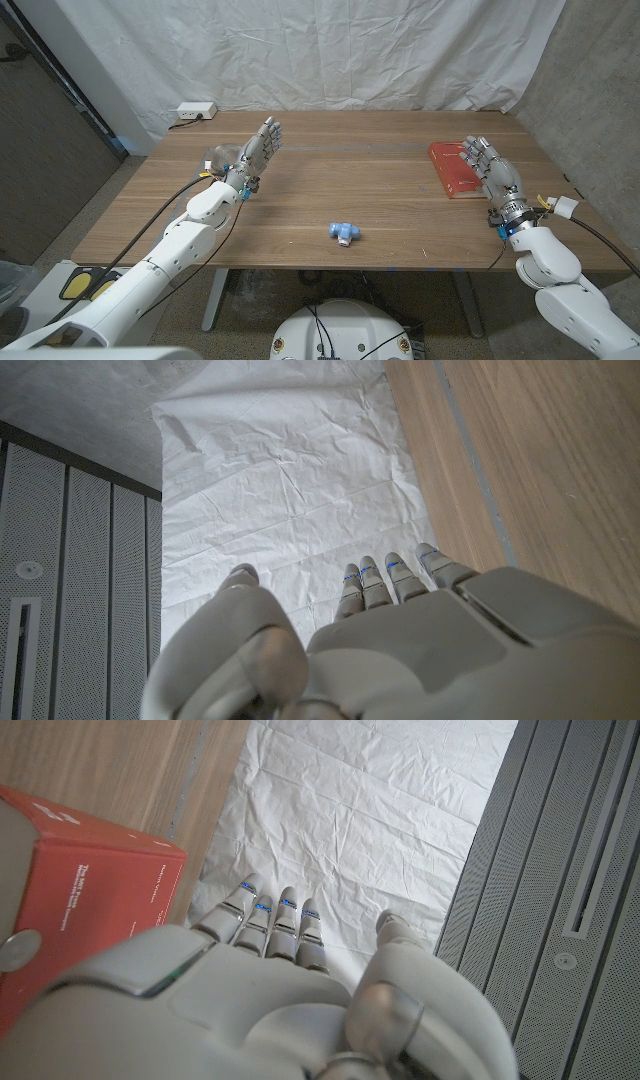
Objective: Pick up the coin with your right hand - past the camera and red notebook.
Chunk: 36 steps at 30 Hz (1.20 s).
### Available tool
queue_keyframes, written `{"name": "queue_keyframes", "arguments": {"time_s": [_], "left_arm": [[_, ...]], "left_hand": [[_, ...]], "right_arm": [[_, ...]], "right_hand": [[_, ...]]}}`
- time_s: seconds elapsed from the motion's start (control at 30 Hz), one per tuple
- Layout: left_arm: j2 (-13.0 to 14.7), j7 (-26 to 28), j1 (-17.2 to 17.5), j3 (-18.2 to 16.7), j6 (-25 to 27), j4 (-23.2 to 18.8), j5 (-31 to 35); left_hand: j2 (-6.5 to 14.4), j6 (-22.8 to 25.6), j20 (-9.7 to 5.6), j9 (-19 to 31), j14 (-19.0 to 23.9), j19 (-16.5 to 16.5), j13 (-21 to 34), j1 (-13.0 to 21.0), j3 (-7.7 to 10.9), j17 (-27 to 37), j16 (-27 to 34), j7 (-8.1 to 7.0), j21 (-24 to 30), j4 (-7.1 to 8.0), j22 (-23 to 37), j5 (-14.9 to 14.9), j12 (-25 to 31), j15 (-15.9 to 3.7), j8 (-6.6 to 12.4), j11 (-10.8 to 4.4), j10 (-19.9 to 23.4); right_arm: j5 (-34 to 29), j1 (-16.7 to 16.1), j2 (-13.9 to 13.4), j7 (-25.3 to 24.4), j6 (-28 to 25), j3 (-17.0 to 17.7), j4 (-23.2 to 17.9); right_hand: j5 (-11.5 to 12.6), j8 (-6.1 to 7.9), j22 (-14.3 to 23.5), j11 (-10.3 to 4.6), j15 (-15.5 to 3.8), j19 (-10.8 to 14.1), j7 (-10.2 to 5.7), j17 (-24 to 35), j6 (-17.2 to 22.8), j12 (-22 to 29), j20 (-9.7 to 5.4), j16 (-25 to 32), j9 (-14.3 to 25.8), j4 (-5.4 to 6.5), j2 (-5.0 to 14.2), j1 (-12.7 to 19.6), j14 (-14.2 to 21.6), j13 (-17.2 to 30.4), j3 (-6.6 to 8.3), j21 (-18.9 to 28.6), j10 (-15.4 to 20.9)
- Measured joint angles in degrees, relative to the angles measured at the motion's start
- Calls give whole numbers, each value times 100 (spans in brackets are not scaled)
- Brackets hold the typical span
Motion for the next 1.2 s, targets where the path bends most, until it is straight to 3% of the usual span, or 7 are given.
{"name": "queue_keyframes", "arguments": {"time_s": [1.2], "left_arm": [[5,-127,-47,29,-47,-11,-12]], "left_hand": [[76,-1,0,0,25,-1,0,76,25,0,0,-1,0,-24,27,0,-29,25,0,22,22]], "right_arm": [[-529,-665,123,-368,-137,622,-382]], "right_hand": [[0,0,-1,-51,-73,92,-92,-2,92,-1,-10,0,0,-83,59,105,134,0,2,0,92]]}}
